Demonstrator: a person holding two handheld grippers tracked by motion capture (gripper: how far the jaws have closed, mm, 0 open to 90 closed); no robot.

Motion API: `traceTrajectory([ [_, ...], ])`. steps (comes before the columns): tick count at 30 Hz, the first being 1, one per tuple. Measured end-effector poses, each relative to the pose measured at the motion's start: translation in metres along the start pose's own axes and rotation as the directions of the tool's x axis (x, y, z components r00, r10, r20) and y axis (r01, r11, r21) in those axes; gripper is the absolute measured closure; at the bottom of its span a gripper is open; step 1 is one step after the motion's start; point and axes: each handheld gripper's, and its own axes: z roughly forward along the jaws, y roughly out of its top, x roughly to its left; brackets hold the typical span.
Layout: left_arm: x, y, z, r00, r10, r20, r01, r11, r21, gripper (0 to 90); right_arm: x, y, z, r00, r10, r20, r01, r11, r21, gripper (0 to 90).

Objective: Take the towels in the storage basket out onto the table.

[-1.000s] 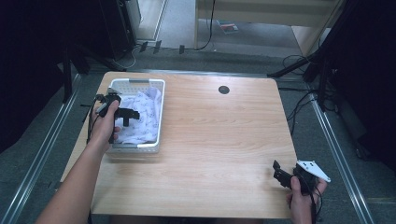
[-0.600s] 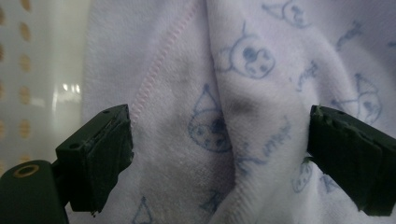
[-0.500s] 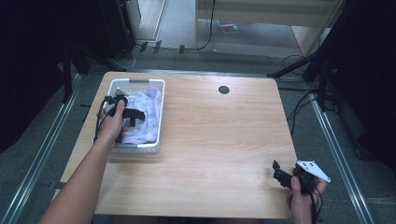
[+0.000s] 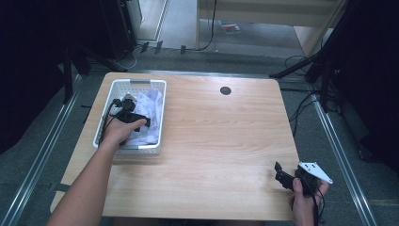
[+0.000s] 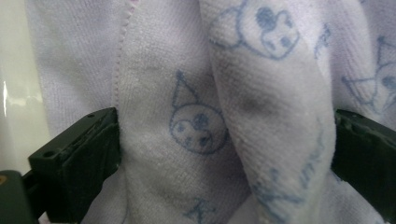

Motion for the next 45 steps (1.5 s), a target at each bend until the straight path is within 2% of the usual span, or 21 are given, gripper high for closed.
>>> traceTrajectory([
  [2, 0.0, 0.001, -0.002, 1.0, 0.004, -0.003, -0.004, 1.0, 0.005, 7.1, 0.0, 0.0, 0.0, 1.0, 0.002, -0.001, -0.002, 1.0, 0.001, 13.7],
  [3, 0.0, 0.001, -0.002, 1.0, 0.004, -0.003, -0.004, 1.0, 0.005, 14.6, 0.0, 0.0, 0.0, 1.0, 0.002, -0.001, -0.002, 1.0, 0.001, 13.7],
  [4, -0.001, 0.001, -0.005, 1.0, 0.008, 0.001, -0.008, 1.0, 0.002, 14.6, 0.0, 0.0, 0.0, 1.0, 0.002, -0.002, -0.002, 1.0, 0.001, 13.7],
  [5, 0.0, 0.002, -0.01, 0.9991, -0.009, 0.042, 0.009, 1.0, 0.001, 40.2, 0.0, 0.0, 0.0, 1.0, 0.002, -0.002, -0.002, 1.0, 0.001, 13.7],
  [6, 0.001, 0.002, -0.011, 0.9973, -0.019, 0.072, 0.019, 0.9998, 0.008, 50.8, 0.0, 0.0, 0.0, 1.0, 0.003, -0.002, -0.003, 1.0, 0.001, 13.7],
  [9, 0.003, 0.002, -0.012, 0.9945, -0.041, 0.096, 0.039, 0.9991, 0.016, 61.5, 0.0, 0.0, 0.0, 1.0, 0.002, -0.002, -0.002, 1.0, 0.002, 13.7],
  [11, 0.008, 0.006, -0.017, 0.9873, -0.075, 0.14, 0.07, 0.9965, 0.045, 65.6, -0.001, 0.0, 0.0, 1.0, 0.004, -0.002, -0.004, 1.0, 0.0, 13.7],
  [12, 0.008, 0.007, -0.02, 0.9878, -0.071, 0.138, 0.066, 0.9968, 0.046, 67.1, -0.001, 0.0, 0.0, 1.0, 0.004, -0.003, -0.004, 1.0, 0.0, 13.7],
  [13, 0.007, 0.008, -0.024, 0.9897, -0.063, 0.128, 0.057, 0.9973, 0.045, 68.0, -0.001, 0.0, 0.0, 1.0, 0.004, -0.002, -0.004, 1.0, 0.0, 13.7],
  [17, 0.006, 0.013, -0.035, 0.9896, -0.058, 0.132, 0.054, 0.9981, 0.03, 68.8, -0.001, 0.0, 0.0, 1.0, 0.007, -0.002, -0.007, 1.0, 0.001, 13.7],
  [21, 0.004, 0.02, -0.055, 0.9918, -0.048, 0.118, 0.047, 0.9989, 0.008, 68.9, -0.001, 0.0, 0.0, 0.9999, 0.01, -0.004, -0.01, 1.0, -0.002, 13.7],
  [22, 0.003, 0.023, -0.065, 0.9933, -0.046, 0.106, 0.047, 0.9989, -0.006, 68.8, -0.001, 0.0, 0.0, 0.9999, 0.011, -0.004, -0.011, 1.0, -0.002, 13.7],
  [23, 0.003, 0.023, -0.065, 0.9933, -0.046, 0.106, 0.047, 0.9989, -0.006, 68.7, -0.001, 0.0, 0.0, 0.9999, 0.011, -0.004, -0.011, 1.0, -0.002, 13.7],
  [24, -0.001, 0.028, -0.078, 0.9967, -0.029, 0.076, 0.031, 0.9993, -0.019, 68.6, -0.001, 0.0, 0.0, 0.9999, 0.013, -0.003, -0.013, 1.0, -0.002, 13.8],
  [25, -0.001, 0.028, -0.078, 0.9967, -0.029, 0.076, 0.031, 0.9993, -0.019, 68.5, -0.001, 0.0, 0.0, 0.9999, 0.013, -0.003, -0.013, 1.0, -0.002, 13.8],
  [26, -0.004, 0.033, -0.09, 0.9984, -0.02, 0.053, 0.021, 0.9993, -0.03, 68.5, -0.001, 0.0, 0.0, 0.9999, 0.013, -0.004, -0.013, 1.0, -0.002, 13.7],
  [27, -0.004, 0.033, -0.09, 0.9984, -0.02, 0.053, 0.021, 0.9993, -0.03, 68.5, -0.001, 0.0, 0.0, 0.9999, 0.013, -0.004, -0.013, 1.0, -0.002, 13.7],
  [30, -0.005, 0.043, -0.117, 0.9975, -0.039, 0.06, 0.042, 0.9982, -0.044, 68.5, -0.001, 0.0, 0.0, 0.9999, 0.016, -0.002, -0.016, 1.0, -0.001, 13.7],
  [34, -0.006, 0.051, -0.142, 0.9987, -0.027, 0.043, 0.03, 0.9971, -0.07, 68.5, -0.001, 0.0, 0.0, 0.9998, 0.018, -0.005, -0.018, 1.0, -0.002, 13.7],
  [41, -0.004, 0.058, -0.171, 0.9987, -0.038, 0.033, 0.041, 0.994, -0.101, 68.5, -0.001, 0.0, 0.0, 0.9999, 0.017, -0.005, -0.017, 1.0, 0.0, 13.7],
  [45, -0.005, 0.06, -0.182, 0.9988, -0.039, 0.03, 0.042, 0.9923, -0.117, 68.5, -0.001, 0.0, -0.001, 0.9998, 0.018, -0.004, -0.018, 1.0, -0.001, 13.7],
])
